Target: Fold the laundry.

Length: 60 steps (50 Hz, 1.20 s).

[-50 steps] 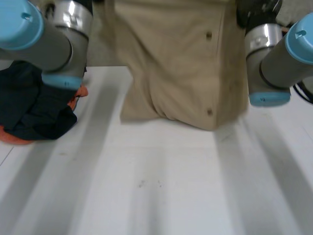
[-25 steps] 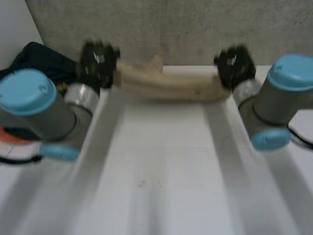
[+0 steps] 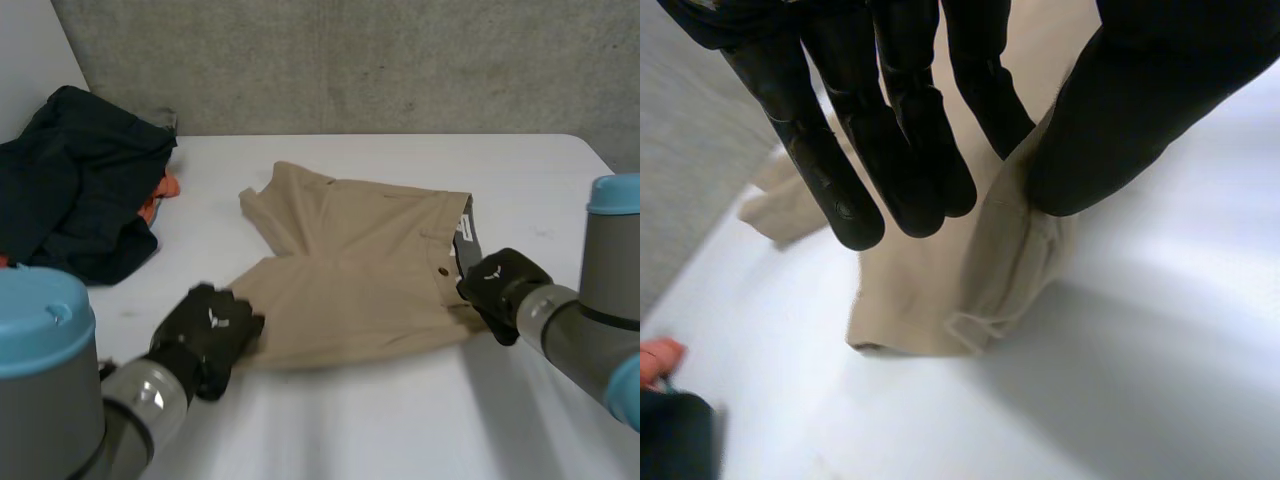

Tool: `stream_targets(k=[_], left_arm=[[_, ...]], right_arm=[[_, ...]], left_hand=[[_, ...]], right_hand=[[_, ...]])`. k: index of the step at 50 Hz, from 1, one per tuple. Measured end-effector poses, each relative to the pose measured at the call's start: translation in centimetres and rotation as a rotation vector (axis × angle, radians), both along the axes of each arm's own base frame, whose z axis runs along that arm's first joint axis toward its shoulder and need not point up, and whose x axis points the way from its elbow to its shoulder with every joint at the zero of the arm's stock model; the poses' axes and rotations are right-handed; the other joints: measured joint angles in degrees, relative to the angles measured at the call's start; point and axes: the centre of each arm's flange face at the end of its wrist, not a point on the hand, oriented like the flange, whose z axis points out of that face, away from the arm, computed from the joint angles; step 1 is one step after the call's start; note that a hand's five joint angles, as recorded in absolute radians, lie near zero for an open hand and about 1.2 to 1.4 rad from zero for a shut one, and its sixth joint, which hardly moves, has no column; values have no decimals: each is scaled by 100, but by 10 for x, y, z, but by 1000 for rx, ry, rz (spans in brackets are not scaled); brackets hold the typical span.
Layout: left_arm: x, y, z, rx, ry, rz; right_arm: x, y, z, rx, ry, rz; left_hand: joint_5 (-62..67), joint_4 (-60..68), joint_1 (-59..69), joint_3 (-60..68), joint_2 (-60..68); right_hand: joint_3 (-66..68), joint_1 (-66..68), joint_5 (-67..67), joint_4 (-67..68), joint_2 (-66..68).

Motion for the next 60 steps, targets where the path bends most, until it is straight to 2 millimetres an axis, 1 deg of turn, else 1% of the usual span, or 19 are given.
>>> stream_targets(k=[9,10,12,15,17,18,20,23,27,28,30,32,34,38,41,51,52,55,60], left_arm=[[4,34,-6,91,-85,-49],[3,37,-5,95,-89,-59],[1,36,-2,87,-84,-66],[0,35,-1,83,-81,-67],[-7,17,15,23,-32,-47],[-7,17,15,23,-32,-47],[-10,-3,28,-33,14,-12],[-12,-41,46,-127,93,43],[-16,-86,56,-218,172,53],[-16,-86,56,-218,172,53],[-22,-125,55,-274,226,19],[-24,-135,51,-279,235,3],[-31,-164,37,-279,249,-31],[-38,-201,8,-261,251,-52],[-41,-219,-14,-244,245,-54],[-49,-242,-67,-197,228,-50],[-49,-243,-68,-195,227,-49],[-49,-243,-75,-188,222,-41],[-48,-243,-72,-196,211,-10]], right_arm=[[-17,23,0,22,98,29],[-20,27,-1,33,112,34],[-21,29,-2,38,117,36],[-22,29,-2,40,118,36],[-26,27,-2,37,112,29],[-26,27,-2,37,112,29],[-27,25,-2,28,104,24],[-27,21,-2,13,92,20],[-26,19,-2,-4,82,18],[-26,19,-2,-4,82,18],[-25,16,-2,-23,75,16],[-25,16,-3,-27,74,16],[-25,14,-3,-40,70,15],[-24,12,-3,-59,65,13],[-24,10,-3,-68,60,11],[-23,6,-3,-80,23,-12],[-23,6,-3,-80,21,-13],[-22,4,-3,-86,13,-18],[-22,3,-3,-93,9,-19]], left_hand=[[0,0,0,0,0],[-501,-558,-477,-653,-655],[-2721,-2876,-2956,-2809,-2979],[-2721,-2876,-2956,-2809,-2979],[-4387,-4593,-4223,-4482,-4553],[-4387,-4593,-4223,-4482,-4553],[-4560,-4738,-4223,-4643,-4688],[-4620,-4796,-4223,-4707,-4744],[-4608,-4794,-4223,-4706,-4743],[-4608,-4794,-4223,-4706,-4743],[-4599,-4792,-4223,-4706,-4743],[-4440,-4657,-4172,-4585,-4623],[-4174,-4417,-4055,-4374,-4402],[-3729,-3955,-3554,-3932,-3979],[-3659,-3885,-3521,-3867,-3910],[-2924,-3133,-2676,-3105,-3125],[-2827,-3031,-2543,-3002,-3034],[-788,-966,-357,-938,-953],[-64,-43,38,-44,-44]], right_hand=[[0,0,0,0,0],[0,0,0,0,0],[0,0,0,0,0],[0,0,0,0,0],[0,0,0,0,0],[0,0,0,0,0],[0,0,0,0,0],[0,0,0,0,0],[0,0,0,0,0],[0,0,0,0,0],[0,0,0,0,0],[0,0,0,0,0],[0,0,0,0,0],[0,0,0,0,0],[0,0,0,0,0],[0,0,0,0,0],[0,0,0,0,0],[0,0,0,0,0],[0,0,0,0,0]])
